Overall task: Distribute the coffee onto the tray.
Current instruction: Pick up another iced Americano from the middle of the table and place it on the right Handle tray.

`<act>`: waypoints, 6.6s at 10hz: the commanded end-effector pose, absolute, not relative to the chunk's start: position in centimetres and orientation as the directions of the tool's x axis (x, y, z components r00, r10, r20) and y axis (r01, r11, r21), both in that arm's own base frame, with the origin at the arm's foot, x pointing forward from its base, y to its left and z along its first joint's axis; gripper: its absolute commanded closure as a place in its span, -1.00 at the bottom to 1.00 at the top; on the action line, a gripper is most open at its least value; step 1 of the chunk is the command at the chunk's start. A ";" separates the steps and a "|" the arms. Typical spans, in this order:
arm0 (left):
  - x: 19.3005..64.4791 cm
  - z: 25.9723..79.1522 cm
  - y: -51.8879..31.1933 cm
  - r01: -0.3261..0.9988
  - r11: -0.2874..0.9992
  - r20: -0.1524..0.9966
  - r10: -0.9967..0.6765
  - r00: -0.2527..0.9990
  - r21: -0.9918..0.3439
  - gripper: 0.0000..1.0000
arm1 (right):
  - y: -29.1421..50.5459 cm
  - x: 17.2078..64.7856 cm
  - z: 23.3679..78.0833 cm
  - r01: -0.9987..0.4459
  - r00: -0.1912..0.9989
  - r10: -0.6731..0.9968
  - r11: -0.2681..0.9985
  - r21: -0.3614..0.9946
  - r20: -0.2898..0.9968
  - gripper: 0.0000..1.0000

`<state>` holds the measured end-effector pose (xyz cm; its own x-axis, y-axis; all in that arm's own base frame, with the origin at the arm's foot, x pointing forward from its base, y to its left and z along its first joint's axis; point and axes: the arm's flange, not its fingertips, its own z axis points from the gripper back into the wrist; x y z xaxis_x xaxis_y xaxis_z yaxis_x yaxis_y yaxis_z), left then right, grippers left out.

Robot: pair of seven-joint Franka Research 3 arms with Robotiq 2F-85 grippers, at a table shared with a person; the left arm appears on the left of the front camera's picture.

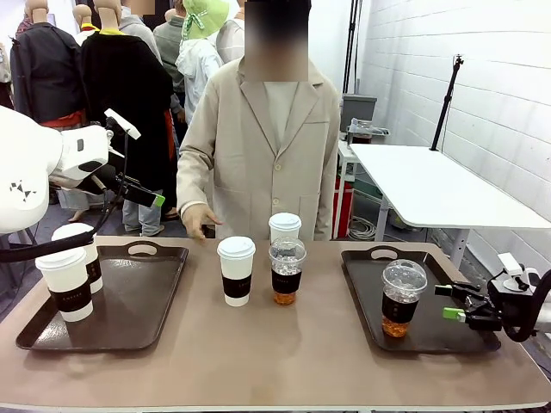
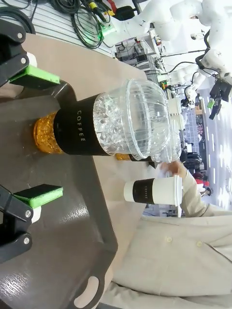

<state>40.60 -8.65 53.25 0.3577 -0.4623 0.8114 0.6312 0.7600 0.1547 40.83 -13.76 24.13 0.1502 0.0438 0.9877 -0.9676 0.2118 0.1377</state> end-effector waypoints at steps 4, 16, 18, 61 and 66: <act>40.5 53.3 -8.6 0.629 0.761 0.806 -0.467 0.364 0.156 -1.00 | -13.8 43.7 30.0 -0.966 0.153 0.158 0.234 0.113 0.976 -1.00; 40.5 53.3 -8.6 0.629 0.761 0.806 -0.467 0.364 0.156 -1.00 | -9.9 53.1 45.2 -0.950 0.272 0.521 0.280 0.140 0.809 -1.00; 40.5 53.3 -8.6 0.629 0.761 0.806 -0.467 0.364 0.156 -1.00 | -7.9 55.1 46.3 -0.941 0.307 0.604 0.306 0.143 0.735 -1.00; 40.5 53.3 -8.6 0.629 0.761 0.806 -0.467 0.364 0.156 -1.00 | 6.4 60.0 41.6 -0.990 0.098 0.634 0.138 0.012 0.767 -1.00; 40.5 53.3 -8.6 0.629 0.761 0.806 -0.467 0.364 0.156 -1.00 | 7.6 59.7 39.2 -0.998 0.045 0.586 0.057 0.014 0.809 -1.00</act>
<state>40.60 -8.66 53.26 0.3575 -0.4626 0.8113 0.6313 0.7599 0.1550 59.73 7.19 40.06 0.0792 0.6191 0.7813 -0.9958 0.0853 0.0334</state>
